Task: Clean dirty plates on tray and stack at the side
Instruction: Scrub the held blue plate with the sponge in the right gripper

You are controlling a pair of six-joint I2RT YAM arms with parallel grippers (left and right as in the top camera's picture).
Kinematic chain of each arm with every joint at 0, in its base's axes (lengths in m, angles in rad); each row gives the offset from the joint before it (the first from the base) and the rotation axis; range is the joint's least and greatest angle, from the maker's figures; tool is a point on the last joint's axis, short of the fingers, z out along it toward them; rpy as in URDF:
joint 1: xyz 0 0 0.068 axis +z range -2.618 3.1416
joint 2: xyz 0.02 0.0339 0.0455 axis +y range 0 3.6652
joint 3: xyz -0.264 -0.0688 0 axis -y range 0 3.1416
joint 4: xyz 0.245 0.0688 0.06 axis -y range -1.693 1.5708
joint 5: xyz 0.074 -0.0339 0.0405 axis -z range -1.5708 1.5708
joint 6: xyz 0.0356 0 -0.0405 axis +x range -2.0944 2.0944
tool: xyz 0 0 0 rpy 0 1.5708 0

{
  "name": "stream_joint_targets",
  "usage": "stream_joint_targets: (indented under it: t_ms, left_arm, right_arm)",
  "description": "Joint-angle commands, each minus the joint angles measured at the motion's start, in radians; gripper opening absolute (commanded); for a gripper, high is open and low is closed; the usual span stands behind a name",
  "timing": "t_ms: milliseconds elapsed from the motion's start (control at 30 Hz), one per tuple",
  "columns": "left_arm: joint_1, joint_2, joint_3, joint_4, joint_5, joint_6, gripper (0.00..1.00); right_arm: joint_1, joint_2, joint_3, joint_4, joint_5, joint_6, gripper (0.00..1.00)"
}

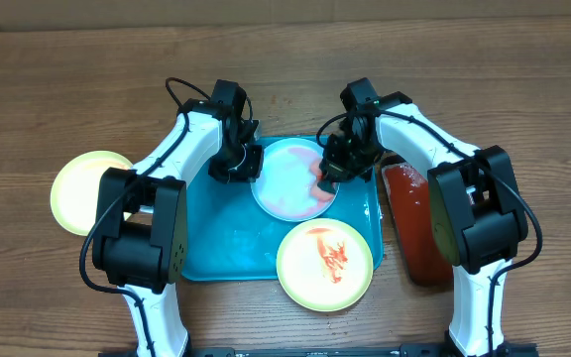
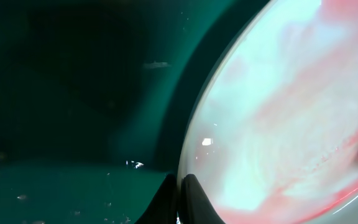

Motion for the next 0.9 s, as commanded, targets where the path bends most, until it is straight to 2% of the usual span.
stream_joint_targets:
  t_ms: [0, 400, 500, 700, 867]
  left_arm:
    - [0.017, 0.013, 0.002, -0.005, -0.06, -0.008, 0.05]
    - [0.017, 0.013, 0.002, -0.006, -0.059, -0.015, 0.05]
    - [0.017, 0.013, 0.002, -0.006, -0.057, -0.016, 0.04]
    - [0.017, 0.013, 0.002, -0.006, -0.056, -0.023, 0.05]
    - [0.017, 0.013, 0.002, -0.012, -0.056, -0.023, 0.05]
  right_arm:
    - [0.031, 0.084, -0.06, -0.009, -0.056, -0.15, 0.04]
    - [0.241, 0.085, -0.061, 0.187, -0.111, 0.056, 0.04]
    - [0.277, 0.085, -0.061, 0.244, -0.11, 0.063, 0.04]
    - [0.261, 0.084, -0.056, 0.262, 0.014, 0.085, 0.04]
    - [0.196, 0.084, -0.006, 0.183, 0.169, 0.085, 0.04]
